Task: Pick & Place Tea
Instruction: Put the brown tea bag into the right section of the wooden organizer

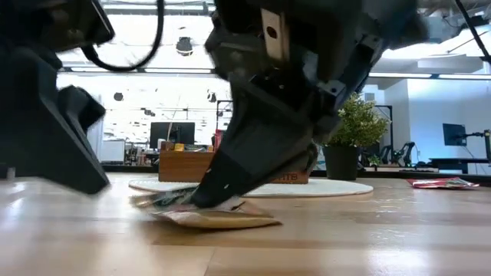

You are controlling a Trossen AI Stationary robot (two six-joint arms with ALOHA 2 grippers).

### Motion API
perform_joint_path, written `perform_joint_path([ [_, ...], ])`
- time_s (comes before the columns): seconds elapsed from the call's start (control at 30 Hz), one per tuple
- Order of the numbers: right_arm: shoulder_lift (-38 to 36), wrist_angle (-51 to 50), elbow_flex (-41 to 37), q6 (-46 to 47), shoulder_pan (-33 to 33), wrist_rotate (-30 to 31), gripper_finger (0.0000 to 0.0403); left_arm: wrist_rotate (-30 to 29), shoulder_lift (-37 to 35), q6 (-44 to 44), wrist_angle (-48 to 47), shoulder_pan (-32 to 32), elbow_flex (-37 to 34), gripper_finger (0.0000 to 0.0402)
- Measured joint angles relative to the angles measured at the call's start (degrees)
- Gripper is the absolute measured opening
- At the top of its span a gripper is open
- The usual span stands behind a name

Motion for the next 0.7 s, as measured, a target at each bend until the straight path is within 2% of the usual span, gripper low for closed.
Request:
perform_joint_path([
  [0.17,-3.0,-3.9,0.0,-3.3,3.0,16.7,0.0005,-1.7,-3.3,-5.8,-7.2,-0.7,0.0,0.0018],
  [0.27,-4.4,-4.4,0.0,-5.8,5.2,27.0,0.0002,-7.3,-3.3,-5.6,-5.9,-1.0,0.0,0.0052],
  [0.33,-4.5,-4.0,0.0,-6.9,6.4,31.8,0.0003,-11.8,-3.4,-6.1,-5.5,-1.0,0.0,0.0083],
  [0.43,-4.5,-3.9,0.0,-6.9,8.0,36.0,0.0002,-19.1,-3.4,-5.0,-1.9,-1.0,0.0,0.0135],
  [0.53,-4.5,-3.9,0.0,-6.9,9.1,37.9,0.0002,-22.8,-3.4,-0.8,3.4,-0.9,0.0,0.0181],
  [0.6,-4.5,-3.8,0.0,-6.9,9.5,39.5,0.0002,-22.9,-3.4,1.0,6.4,-0.3,0.1,0.02],
  [0.7,-4.5,-3.7,0.0,-7.2,10.0,41.4,0.0001,-21.7,-3.4,1.5,7.4,1.0,0.1,0.0207],
])
